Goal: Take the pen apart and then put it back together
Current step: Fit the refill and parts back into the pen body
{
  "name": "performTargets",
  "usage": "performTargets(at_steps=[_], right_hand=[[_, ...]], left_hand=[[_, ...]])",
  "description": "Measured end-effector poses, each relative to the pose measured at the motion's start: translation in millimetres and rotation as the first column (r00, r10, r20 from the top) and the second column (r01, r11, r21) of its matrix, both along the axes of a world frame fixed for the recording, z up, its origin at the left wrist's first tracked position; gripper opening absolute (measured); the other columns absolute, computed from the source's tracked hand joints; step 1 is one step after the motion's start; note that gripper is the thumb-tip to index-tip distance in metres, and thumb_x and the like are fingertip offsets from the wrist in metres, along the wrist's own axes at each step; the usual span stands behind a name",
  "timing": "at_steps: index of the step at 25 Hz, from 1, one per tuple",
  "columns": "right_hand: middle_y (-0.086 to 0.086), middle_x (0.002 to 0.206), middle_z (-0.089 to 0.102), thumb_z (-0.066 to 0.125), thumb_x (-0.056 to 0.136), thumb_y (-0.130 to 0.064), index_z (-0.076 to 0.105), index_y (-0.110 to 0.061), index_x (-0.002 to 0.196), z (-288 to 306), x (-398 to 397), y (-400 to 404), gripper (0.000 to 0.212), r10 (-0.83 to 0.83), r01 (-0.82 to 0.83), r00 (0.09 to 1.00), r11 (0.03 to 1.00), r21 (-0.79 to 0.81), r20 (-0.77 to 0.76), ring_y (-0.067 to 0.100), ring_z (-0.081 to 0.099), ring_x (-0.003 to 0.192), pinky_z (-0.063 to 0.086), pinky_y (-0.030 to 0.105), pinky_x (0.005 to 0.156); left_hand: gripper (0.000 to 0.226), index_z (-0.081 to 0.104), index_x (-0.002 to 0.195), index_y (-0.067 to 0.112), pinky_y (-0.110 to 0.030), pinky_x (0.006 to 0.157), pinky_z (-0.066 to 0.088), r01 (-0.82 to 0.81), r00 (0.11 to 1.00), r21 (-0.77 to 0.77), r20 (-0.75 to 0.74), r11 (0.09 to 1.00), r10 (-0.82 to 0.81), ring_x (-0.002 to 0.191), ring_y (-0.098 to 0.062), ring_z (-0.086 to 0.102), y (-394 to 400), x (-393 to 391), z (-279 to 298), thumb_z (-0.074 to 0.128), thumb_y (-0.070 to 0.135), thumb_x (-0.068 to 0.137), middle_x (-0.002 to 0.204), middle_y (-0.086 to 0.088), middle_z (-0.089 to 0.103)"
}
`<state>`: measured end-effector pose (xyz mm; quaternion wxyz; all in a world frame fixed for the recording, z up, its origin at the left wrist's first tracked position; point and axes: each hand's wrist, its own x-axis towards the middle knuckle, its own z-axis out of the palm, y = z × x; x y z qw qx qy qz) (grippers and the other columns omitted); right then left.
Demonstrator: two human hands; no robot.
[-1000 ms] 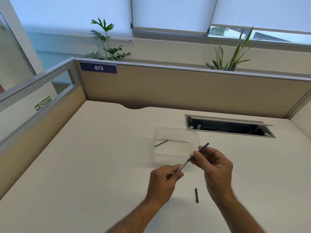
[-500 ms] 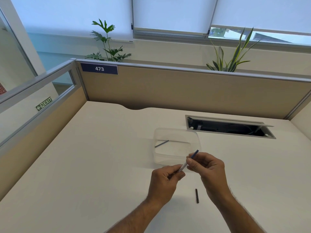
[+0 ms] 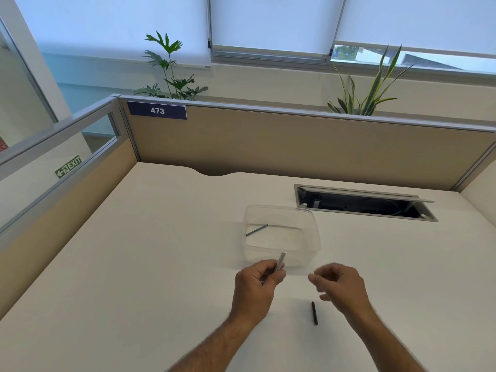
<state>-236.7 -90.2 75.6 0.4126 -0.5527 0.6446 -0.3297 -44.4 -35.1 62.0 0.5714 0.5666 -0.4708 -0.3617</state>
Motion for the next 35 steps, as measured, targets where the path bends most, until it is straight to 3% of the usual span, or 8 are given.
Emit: performTargets(at_steps=[2, 5, 9, 13, 19, 23, 29, 35], right_hand=[[0.001, 0.056, 0.073, 0.086, 0.067, -0.028, 0.07, -0.014, 0.064, -13, -8, 1, 0.021, 0.053, -0.029, 0.974, 0.993, 0.111, -0.221, 0.021, 0.072, 0.053, 0.063, 0.044, 0.059], [-0.001, 0.05, 0.07, 0.085, 0.058, -0.045, 0.066, -0.014, 0.061, -27, -13, 7, 0.036, 0.171, -0.044, 0.88, 0.958, 0.283, -0.443, 0.014, 0.068, 0.043, 0.058, 0.026, 0.05], [-0.003, 0.054, 0.071, 0.081, 0.05, -0.041, 0.066, -0.014, 0.061, -35, -12, 8, 0.033, 0.245, -0.055, 0.822, 0.933, 0.356, -0.514, 0.012, 0.065, 0.04, 0.052, 0.02, 0.046], [-0.003, 0.048, 0.07, 0.077, 0.059, -0.027, 0.067, -0.014, 0.051, -39, -9, 5, 0.018, 0.304, -0.124, 0.822, 0.921, 0.369, -0.482, 0.01, 0.063, 0.038, 0.053, 0.02, 0.046], [0.002, 0.046, 0.07, 0.066, 0.069, -0.021, 0.061, -0.012, 0.045, -38, -8, 6, 0.027, 0.323, -0.199, 0.825, 0.934, 0.295, -0.465, 0.013, 0.064, 0.039, 0.058, 0.027, 0.052], [0.011, 0.058, 0.073, 0.075, 0.076, -0.007, 0.07, -0.003, 0.065, -15, -3, 3, 0.012, 0.203, -0.178, 0.973, 0.964, 0.197, -0.112, 0.024, 0.069, 0.05, 0.062, 0.037, 0.053], [0.006, 0.067, 0.075, 0.081, 0.077, -0.001, 0.079, -0.014, 0.076, 41, 10, -5, 0.013, 0.226, -0.21, 0.966, 0.969, -0.128, 0.123, 0.013, 0.064, 0.058, 0.054, 0.022, 0.056], [-0.003, 0.076, 0.077, 0.084, 0.072, -0.001, 0.077, -0.017, 0.084, 68, 18, -1, 0.022, 0.318, -0.296, 0.948, 0.896, -0.331, 0.014, 0.014, 0.073, 0.072, 0.059, 0.019, 0.067]], left_hand=[[0.02, 0.075, 0.088, 0.034, -0.024, 0.071, 0.058, -0.012, 1.0, 0.011, -0.024, 1.0, 0.012, 0.078, -0.014, 0.072, -1, 1, -1, 0.075, 0.015, 0.083, 0.082, 0.01, 0.077], [0.019, 0.075, 0.085, 0.032, -0.019, 0.068, 0.056, -0.017, 0.998, 0.025, -0.06, 1.0, 0.018, 0.077, -0.012, 0.072, -1, 2, -1, 0.076, 0.013, 0.082, 0.08, 0.009, 0.076], [0.018, 0.076, 0.084, 0.028, -0.017, 0.067, 0.055, -0.015, 0.995, 0.039, -0.102, 0.999, 0.019, 0.076, -0.011, 0.072, -1, 0, 0, 0.076, 0.01, 0.082, 0.081, 0.006, 0.077], [0.016, 0.076, 0.085, 0.026, -0.02, 0.067, 0.055, -0.007, 0.993, 0.049, -0.113, 0.999, 0.012, 0.076, -0.013, 0.071, 0, -1, 1, 0.076, 0.011, 0.082, 0.08, 0.005, 0.077], [0.017, 0.077, 0.086, 0.027, -0.019, 0.067, 0.055, 0.0, 0.994, 0.048, -0.113, 0.999, 0.005, 0.075, -0.012, 0.071, 1, -1, 2, 0.075, 0.01, 0.083, 0.08, 0.005, 0.077], [0.022, 0.076, 0.087, 0.032, -0.019, 0.07, 0.056, 0.001, 0.996, 0.041, -0.09, 0.999, 0.002, 0.079, -0.014, 0.072, 1, 0, 3, 0.075, 0.011, 0.084, 0.083, 0.009, 0.077], [0.022, 0.076, 0.098, 0.028, -0.025, 0.074, 0.058, -0.002, 0.999, 0.005, 0.039, 1.0, 0.001, 0.078, -0.006, 0.069, 1, 0, -1, 0.074, 0.011, 0.084, 0.082, 0.012, 0.077], [0.024, 0.074, 0.106, 0.02, -0.02, 0.073, 0.056, 0.009, 0.981, -0.082, 0.195, 0.997, 0.007, 0.081, -0.006, 0.067, 2, -1, -2, 0.074, 0.01, 0.084, 0.086, 0.012, 0.074]])
